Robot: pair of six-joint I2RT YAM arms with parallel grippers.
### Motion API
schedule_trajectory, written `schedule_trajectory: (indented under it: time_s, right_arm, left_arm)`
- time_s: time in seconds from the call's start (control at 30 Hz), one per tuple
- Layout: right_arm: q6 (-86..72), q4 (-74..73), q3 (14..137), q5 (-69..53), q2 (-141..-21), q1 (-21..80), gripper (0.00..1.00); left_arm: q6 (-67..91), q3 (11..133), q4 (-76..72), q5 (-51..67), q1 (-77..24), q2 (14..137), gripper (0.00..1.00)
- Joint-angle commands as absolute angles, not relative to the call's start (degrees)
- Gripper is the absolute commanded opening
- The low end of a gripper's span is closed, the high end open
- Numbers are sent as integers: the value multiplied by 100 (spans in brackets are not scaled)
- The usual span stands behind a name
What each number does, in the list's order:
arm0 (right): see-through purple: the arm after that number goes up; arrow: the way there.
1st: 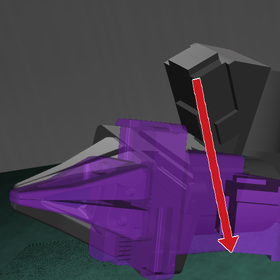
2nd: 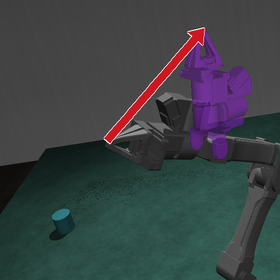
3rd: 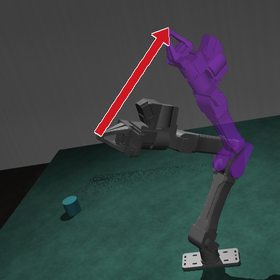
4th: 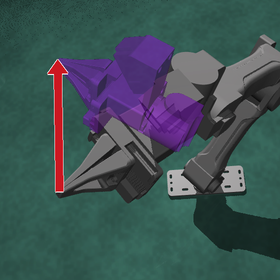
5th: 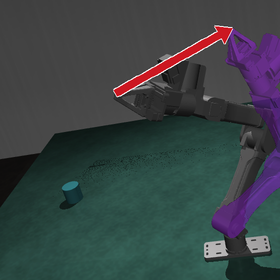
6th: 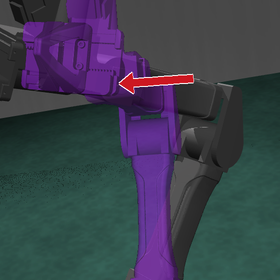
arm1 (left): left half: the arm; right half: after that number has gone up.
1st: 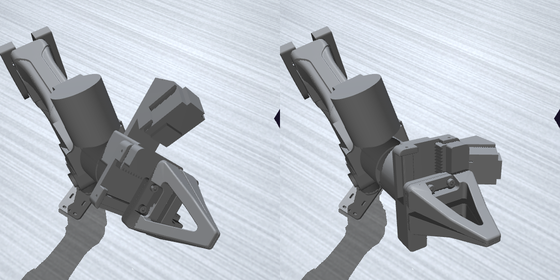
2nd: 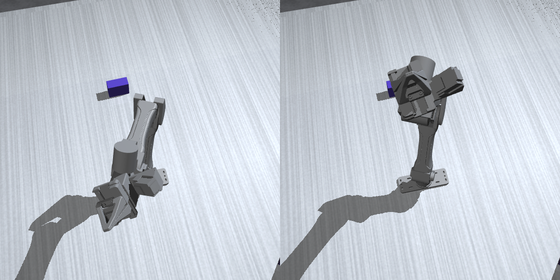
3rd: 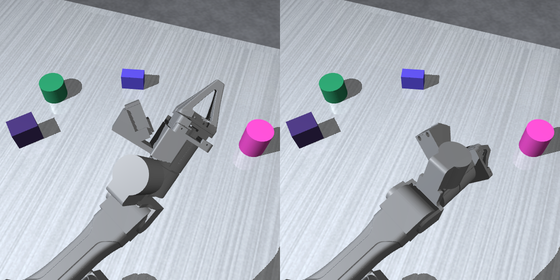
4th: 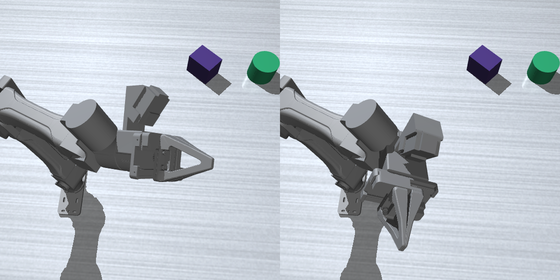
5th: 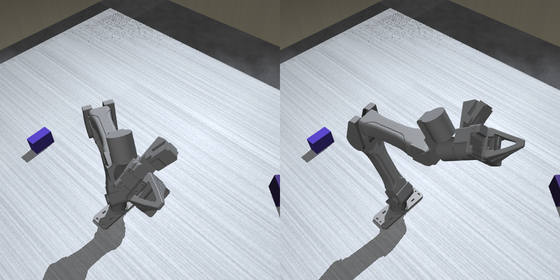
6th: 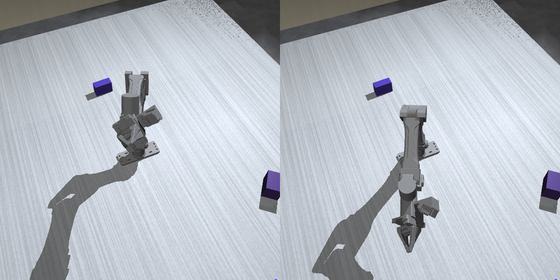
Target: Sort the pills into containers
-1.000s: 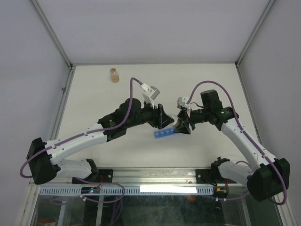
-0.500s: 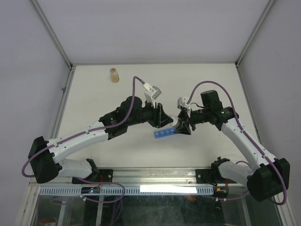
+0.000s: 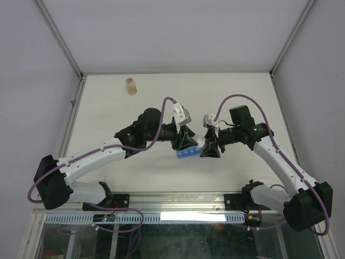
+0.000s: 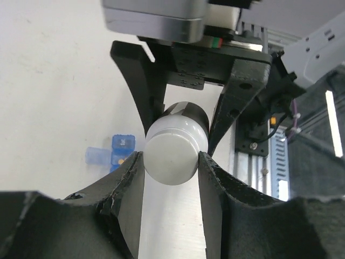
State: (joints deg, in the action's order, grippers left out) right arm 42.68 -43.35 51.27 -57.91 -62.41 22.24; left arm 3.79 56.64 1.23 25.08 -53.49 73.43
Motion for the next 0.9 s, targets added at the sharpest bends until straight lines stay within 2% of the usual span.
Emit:
schedule_trajectory:
  time_s: [0.0, 0.17, 0.27, 0.33, 0.4, 0.53, 0.7, 0.83, 0.87]
  right_arm:
    - [4232, -3696, 5281, -5933, -6145, 2235, 0]
    - [4254, -3721, 5289, -5962, -6127, 2236, 0]
    - [4284, -3750, 5291, -5976, -6111, 2233, 0]
    - [4297, -3756, 5295, -5977, -6096, 2237, 0]
    - [4314, -3770, 5284, -5981, -6064, 2237, 0]
    - [4332, -3781, 5283, -5977, -6022, 2235, 0]
    - [4358, -3803, 5289, -5979, -6012, 2234, 0]
    - [4368, -3798, 5281, -5976, -6031, 2233, 0]
    - [4370, -3793, 5282, -5976, -6048, 2234, 0]
  left_arm:
    - [-1203, 5460, -371, 4045, -5546, 7298, 19]
    - [-2318, 5353, -599, 4405, -5512, 7321, 23]
    - [-2559, 5448, -678, 4741, -5301, 7396, 31]
    - [-2342, 5468, -943, 4847, -5107, 7413, 42]
    - [-1674, 5306, -1690, 4608, -4945, 7318, 67]
    - [-673, 4621, -3179, 4045, -4844, 6855, 98]
    - [550, 4115, -3465, 3274, -4821, 6218, 99]
    - [2177, 3525, -3300, 1771, -4791, 5434, 99]
    - [2507, 3404, -3310, 1707, -4768, 5292, 99]
